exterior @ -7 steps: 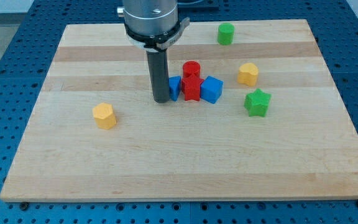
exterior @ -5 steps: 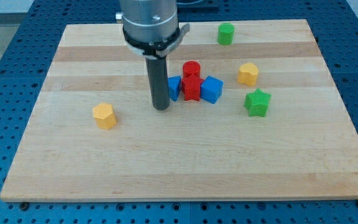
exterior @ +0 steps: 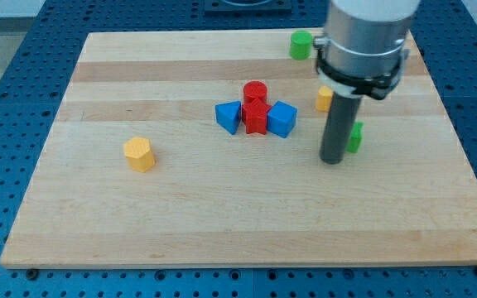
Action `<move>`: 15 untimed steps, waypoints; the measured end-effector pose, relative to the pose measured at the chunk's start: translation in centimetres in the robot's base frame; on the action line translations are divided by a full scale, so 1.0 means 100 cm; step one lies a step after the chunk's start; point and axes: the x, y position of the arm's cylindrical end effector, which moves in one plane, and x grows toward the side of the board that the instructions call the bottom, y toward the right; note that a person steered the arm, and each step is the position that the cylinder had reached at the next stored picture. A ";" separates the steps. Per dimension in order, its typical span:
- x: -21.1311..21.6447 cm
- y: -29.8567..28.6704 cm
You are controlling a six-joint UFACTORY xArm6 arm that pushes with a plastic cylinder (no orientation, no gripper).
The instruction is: Move the green star and the heart close to each other
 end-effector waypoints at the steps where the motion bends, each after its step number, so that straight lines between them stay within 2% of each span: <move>1: -0.013 0.023; 4: -0.019 0.014; 10: -0.115 0.042; 15: -0.093 0.059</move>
